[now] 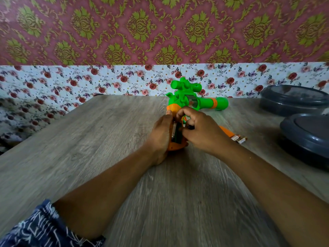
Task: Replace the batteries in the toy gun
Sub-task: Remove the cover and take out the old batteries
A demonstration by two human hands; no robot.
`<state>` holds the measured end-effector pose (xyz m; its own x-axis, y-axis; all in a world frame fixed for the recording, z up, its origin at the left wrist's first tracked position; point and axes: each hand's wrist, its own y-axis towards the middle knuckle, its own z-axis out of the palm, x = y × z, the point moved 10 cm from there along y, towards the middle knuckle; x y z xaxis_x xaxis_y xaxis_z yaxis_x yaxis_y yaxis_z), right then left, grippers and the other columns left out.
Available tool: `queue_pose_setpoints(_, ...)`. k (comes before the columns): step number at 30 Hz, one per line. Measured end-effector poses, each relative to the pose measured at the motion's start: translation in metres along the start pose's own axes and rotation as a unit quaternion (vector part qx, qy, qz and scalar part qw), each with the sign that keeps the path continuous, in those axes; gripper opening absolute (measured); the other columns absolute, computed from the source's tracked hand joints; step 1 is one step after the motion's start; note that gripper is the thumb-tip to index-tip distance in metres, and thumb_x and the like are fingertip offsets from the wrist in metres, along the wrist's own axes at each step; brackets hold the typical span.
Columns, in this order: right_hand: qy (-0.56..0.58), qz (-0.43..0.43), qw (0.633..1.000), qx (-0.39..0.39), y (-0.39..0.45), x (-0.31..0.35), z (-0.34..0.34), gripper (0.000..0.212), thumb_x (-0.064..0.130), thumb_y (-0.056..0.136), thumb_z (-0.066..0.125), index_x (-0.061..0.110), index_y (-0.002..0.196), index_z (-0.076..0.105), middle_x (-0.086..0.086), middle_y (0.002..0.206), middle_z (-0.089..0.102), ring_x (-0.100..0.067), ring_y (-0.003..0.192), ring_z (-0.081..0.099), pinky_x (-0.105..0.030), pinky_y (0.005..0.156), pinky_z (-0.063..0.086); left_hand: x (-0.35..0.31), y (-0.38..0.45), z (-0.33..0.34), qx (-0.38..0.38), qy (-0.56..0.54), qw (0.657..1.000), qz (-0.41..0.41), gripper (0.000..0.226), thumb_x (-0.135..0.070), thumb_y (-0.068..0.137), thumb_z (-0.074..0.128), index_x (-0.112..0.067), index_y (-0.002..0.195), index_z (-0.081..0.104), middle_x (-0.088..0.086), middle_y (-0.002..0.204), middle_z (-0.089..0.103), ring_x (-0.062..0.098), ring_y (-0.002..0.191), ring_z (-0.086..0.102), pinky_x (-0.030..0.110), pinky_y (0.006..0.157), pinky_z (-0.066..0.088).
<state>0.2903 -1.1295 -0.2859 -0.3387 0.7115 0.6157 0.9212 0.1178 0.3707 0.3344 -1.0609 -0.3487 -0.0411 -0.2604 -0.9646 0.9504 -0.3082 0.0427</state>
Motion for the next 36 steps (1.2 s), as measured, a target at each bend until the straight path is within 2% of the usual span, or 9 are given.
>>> queue_pose_setpoints(6,0.058,-0.008,0.997,-0.057,-0.001,0.003,-0.017,0.019,0.018,0.078,0.068,0.020,0.068,0.053,-0.003,0.067,0.058,-0.025,0.070,0.060,-0.033,0.066,0.047,0.001,-0.001,0.001,0.007,0.011,1.000,-0.003,0.042,-0.040,0.100,0.027,-0.014,0.101,0.060,0.017,0.100,0.064,0.024,0.076,0.063,0.033,0.065,0.053)
queue_pose_setpoints(12,0.085,0.046,0.991,-0.091,-0.001,-0.001,-0.027,0.015,0.012,0.074,0.073,0.017,0.070,0.059,-0.001,0.069,0.063,-0.014,0.066,0.059,-0.027,0.064,0.048,-0.003,-0.003,0.004,0.021,0.014,1.000,-0.003,0.041,-0.041,0.100,0.028,-0.012,0.104,0.058,0.012,0.085,0.063,0.016,0.061,0.064,0.027,0.055,0.053)
queue_pose_setpoints(14,0.093,0.084,0.988,-0.089,-0.001,-0.009,-0.047,0.010,0.012,0.075,0.073,0.006,0.080,0.066,-0.004,0.074,0.066,-0.007,0.060,0.059,-0.019,0.056,0.049,-0.004,-0.005,0.004,0.025,0.003,1.000,0.000,0.037,-0.041,0.099,0.031,-0.013,0.101,0.055,0.009,0.078,0.061,0.014,0.053,0.064,0.025,0.051,0.053)
queue_pose_setpoints(16,0.090,0.143,0.981,-0.092,-0.006,-0.026,-0.073,0.016,0.011,0.077,0.070,-0.001,0.087,0.067,-0.010,0.077,0.067,0.004,0.038,0.049,-0.008,0.036,0.035,-0.006,-0.006,0.003,0.021,-0.011,1.000,0.005,0.031,-0.039,0.098,0.036,-0.013,0.097,0.054,0.009,0.076,0.060,0.014,0.051,0.064,0.025,0.050,0.054)
queue_pose_setpoints(19,0.014,0.257,0.964,-0.074,-0.022,-0.064,-0.101,0.015,0.011,0.077,0.070,-0.002,0.083,0.065,-0.018,0.077,0.067,-0.002,0.023,0.033,-0.012,0.026,0.023,-0.007,-0.005,0.003,0.021,-0.017,1.000,0.014,0.027,-0.034,0.097,0.042,-0.010,0.099,0.053,0.011,0.076,0.058,0.017,0.053,0.063,0.026,0.051,0.054)
queue_pose_setpoints(25,-0.084,0.399,0.913,0.024,-0.047,-0.108,-0.100,0.016,0.004,0.083,0.064,-0.008,0.074,0.065,-0.014,0.056,0.062,-0.008,0.018,0.033,-0.010,0.027,0.024,-0.009,-0.005,0.001,0.016,-0.021,0.999,0.030,0.021,-0.031,0.097,0.042,-0.012,0.099,0.051,0.010,0.074,0.059,0.020,0.057,0.063,0.030,0.055,0.053)
queue_pose_setpoints(28,-0.134,0.427,0.894,0.032,-0.054,-0.124,-0.102,0.020,0.007,0.084,0.065,-0.004,0.067,0.061,-0.008,0.041,0.057,-0.011,0.027,0.045,-0.017,0.035,0.032,-0.006,-0.003,0.001,0.016,-0.017,0.999,0.031,0.024,-0.031,0.097,0.042,-0.010,0.101,0.052,0.012,0.076,0.060,0.021,0.060,0.062,0.031,0.057,0.054)
queue_pose_setpoints(31,-0.192,0.421,0.886,0.008,-0.049,-0.134,-0.107,0.024,0.005,0.080,0.068,0.000,0.060,0.057,-0.014,0.055,0.064,-0.021,0.049,0.056,-0.026,0.050,0.040,-0.003,0.000,0.000,-0.001,-0.010,1.000,0.027,0.026,-0.029,0.098,0.040,-0.006,0.104,0.051,0.015,0.079,0.060,0.023,0.067,0.060,0.030,0.059,0.054)
queue_pose_setpoints(36,-0.238,0.399,0.886,-0.001,-0.048,-0.131,-0.108,0.024,0.010,0.081,0.065,0.001,0.062,0.054,-0.011,0.056,0.062,-0.022,0.052,0.057,-0.025,0.051,0.043,-0.003,0.005,-0.020,-0.087,0.110,0.990,0.014,0.024,-0.036,0.097,0.042,-0.019,0.085,0.054,0.005,0.081,0.060,0.016,0.070,0.059,0.027,0.063,0.052)
